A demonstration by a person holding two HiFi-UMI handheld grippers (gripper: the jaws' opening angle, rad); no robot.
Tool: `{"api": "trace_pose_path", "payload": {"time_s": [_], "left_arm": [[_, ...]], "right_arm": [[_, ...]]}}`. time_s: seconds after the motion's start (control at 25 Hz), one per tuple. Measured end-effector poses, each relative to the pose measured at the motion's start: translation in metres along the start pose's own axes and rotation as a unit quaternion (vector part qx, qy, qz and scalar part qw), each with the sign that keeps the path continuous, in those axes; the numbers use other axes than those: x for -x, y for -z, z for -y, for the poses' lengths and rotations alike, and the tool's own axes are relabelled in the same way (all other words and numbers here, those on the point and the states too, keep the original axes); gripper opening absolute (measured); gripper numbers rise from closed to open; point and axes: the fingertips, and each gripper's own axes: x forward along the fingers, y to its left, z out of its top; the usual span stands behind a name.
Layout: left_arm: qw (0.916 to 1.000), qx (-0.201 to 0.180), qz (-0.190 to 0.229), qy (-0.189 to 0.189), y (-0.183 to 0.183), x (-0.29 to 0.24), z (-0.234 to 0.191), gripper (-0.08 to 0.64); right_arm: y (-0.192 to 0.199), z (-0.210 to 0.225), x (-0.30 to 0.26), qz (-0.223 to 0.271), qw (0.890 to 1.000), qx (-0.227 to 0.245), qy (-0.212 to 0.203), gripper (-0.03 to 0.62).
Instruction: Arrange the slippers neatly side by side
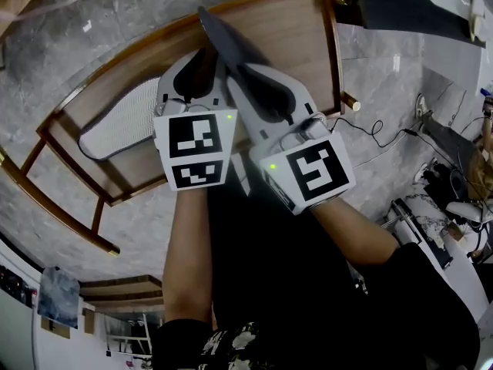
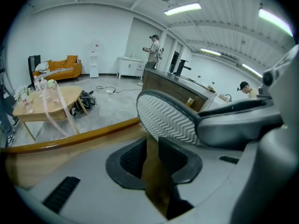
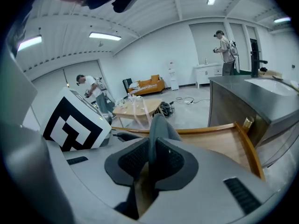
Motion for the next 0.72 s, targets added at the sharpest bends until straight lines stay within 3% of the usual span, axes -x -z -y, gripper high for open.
{"api": "trace_pose_path", "payload": {"time_s": [0.24,0.36,0.56,0.72], "left_arm": [[0.9968,0.064,0.014,-0.044,0.019,0.047,-0.04,0.078],[0.9955,0.066,0.013,-0.066,0.032,0.067,-0.053,0.078],[0.995,0.06,0.019,-0.078,0.034,0.069,-0.062,0.078],[0.9968,0.056,0.026,-0.05,0.027,0.058,-0.044,0.078]], "right_arm": [[0.006,-0.024,-0.014,-0.002,0.999,-0.009,-0.032,0.072],[0.017,-0.042,-0.024,-0.023,0.998,-0.006,-0.052,0.129],[0.017,-0.065,-0.025,-0.019,0.996,0.017,-0.088,0.132],[0.017,-0.036,-0.012,-0.01,0.998,0.039,-0.047,0.132]]}}
